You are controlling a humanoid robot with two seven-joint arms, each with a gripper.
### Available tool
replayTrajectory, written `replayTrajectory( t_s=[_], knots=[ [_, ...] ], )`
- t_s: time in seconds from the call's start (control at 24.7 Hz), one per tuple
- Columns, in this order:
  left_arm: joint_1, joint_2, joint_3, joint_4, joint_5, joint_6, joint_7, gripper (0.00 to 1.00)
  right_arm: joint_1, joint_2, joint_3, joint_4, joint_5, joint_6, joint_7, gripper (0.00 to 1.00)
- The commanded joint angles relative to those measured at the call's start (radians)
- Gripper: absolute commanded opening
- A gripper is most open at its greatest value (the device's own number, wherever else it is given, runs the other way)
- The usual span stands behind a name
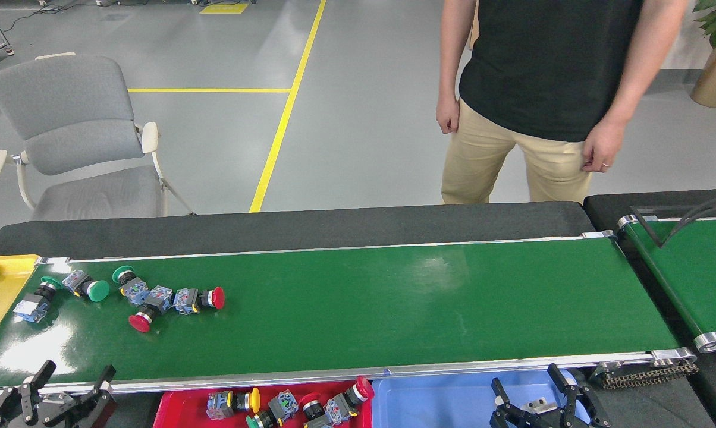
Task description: Pick switch part from conveyor to tray
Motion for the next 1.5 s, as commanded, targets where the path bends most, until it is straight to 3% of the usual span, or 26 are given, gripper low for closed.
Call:
replayTrajectory(
  t_s=[0.0,0.24,0.36,0.57,0.69,0.81,0.85,1.01,1.09,1.29,1.46],
  knots=[
    [-0.036,0.036,-0.022,0.027,-0.001,0.006,0.008,1.00,-0.018,-0.007,-0.001,-0.011,-0.001,-0.004,-0.001,1.00],
    [-0.137,0.076,-0.138,0.220,0.001,0.006,0.010,1.00,-0.052,-0.009,0.001,-0.005,-0.001,-0.036,0.001,1.00],
    [-0.193,0.085,-0.142,0.304,-0.001,0.012,0.010,1.00,-0.057,-0.009,-0.001,-0.002,-0.001,-0.041,0.001,1.00],
    [-0.265,0.128,-0.192,0.407,-0.001,0.094,0.020,0.97,-0.057,-0.009,0.001,0.007,-0.001,-0.041,0.001,1.00],
    [-0.288,0.138,-0.250,0.482,-0.001,0.164,0.094,0.79,-0.060,-0.007,0.031,0.007,-0.001,-0.043,0.001,1.00],
    [-0.302,0.164,-0.313,0.540,0.006,0.164,0.171,0.39,-0.078,-0.006,0.034,0.009,-0.001,-0.039,0.001,1.00],
    [-0.302,0.166,-0.323,0.542,0.007,0.163,0.184,0.31,-0.078,-0.006,0.034,0.009,-0.001,-0.038,0.001,1.00],
    [-0.298,0.155,-0.329,0.502,0.012,0.154,0.217,0.18,-0.066,-0.006,0.034,0.010,-0.001,-0.039,0.001,1.00],
    [-0.275,0.145,-0.342,0.421,0.010,0.097,0.240,0.15,-0.066,-0.004,0.030,0.010,-0.004,-0.035,0.001,1.00],
    [-0.108,0.100,-0.349,0.175,0.012,-0.107,0.241,0.16,-0.063,0.002,0.028,0.010,-0.005,-0.023,0.001,1.00],
    [0.056,0.051,-0.353,-0.049,0.010,-0.107,0.240,0.20,-0.063,0.000,0.019,0.006,-0.005,0.011,-0.001,1.00]
  ],
)
